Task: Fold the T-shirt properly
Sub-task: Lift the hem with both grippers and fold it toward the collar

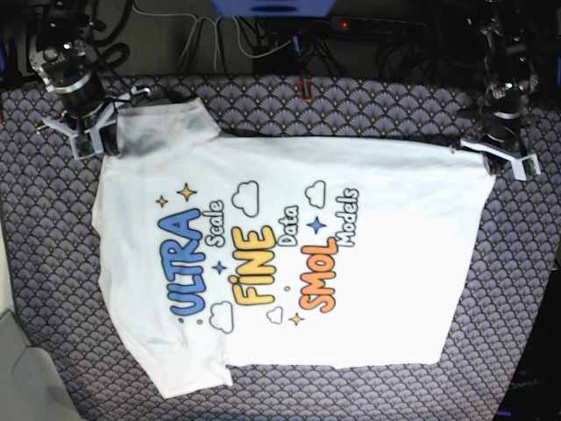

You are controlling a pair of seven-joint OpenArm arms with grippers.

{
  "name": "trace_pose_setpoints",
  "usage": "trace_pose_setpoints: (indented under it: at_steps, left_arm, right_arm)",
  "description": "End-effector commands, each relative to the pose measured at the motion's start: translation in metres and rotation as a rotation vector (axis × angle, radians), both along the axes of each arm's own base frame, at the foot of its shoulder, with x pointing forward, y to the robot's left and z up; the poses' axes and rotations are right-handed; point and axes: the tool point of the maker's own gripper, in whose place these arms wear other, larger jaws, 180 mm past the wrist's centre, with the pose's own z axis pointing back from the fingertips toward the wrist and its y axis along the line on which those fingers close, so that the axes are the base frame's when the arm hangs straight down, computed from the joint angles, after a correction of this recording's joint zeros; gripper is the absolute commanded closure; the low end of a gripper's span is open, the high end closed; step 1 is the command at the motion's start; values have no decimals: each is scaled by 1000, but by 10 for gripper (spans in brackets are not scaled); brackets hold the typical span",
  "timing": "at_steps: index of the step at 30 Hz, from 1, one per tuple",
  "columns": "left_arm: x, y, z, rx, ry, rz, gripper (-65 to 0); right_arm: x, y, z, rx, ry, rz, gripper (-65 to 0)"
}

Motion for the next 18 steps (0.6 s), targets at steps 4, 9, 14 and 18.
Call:
trace_pose_setpoints:
  at_steps: [4, 9, 14, 18]
  left_arm:
    - [23, 7, 25, 32, -84, -3, -6]
    - [40, 16, 37, 54, -113, -9, -6]
    - [53, 16, 33, 19, -75, 0, -6]
    - [68, 16, 36, -6, -67, 5, -6]
  right_arm:
    - [21, -3, 21, -7, -85, 11, 0]
    - [41, -8, 31, -29, -103, 3, 0]
    - [66, -20, 48, -79, -121, 2, 0]
    - [88, -23, 61, -77, -166, -6, 0]
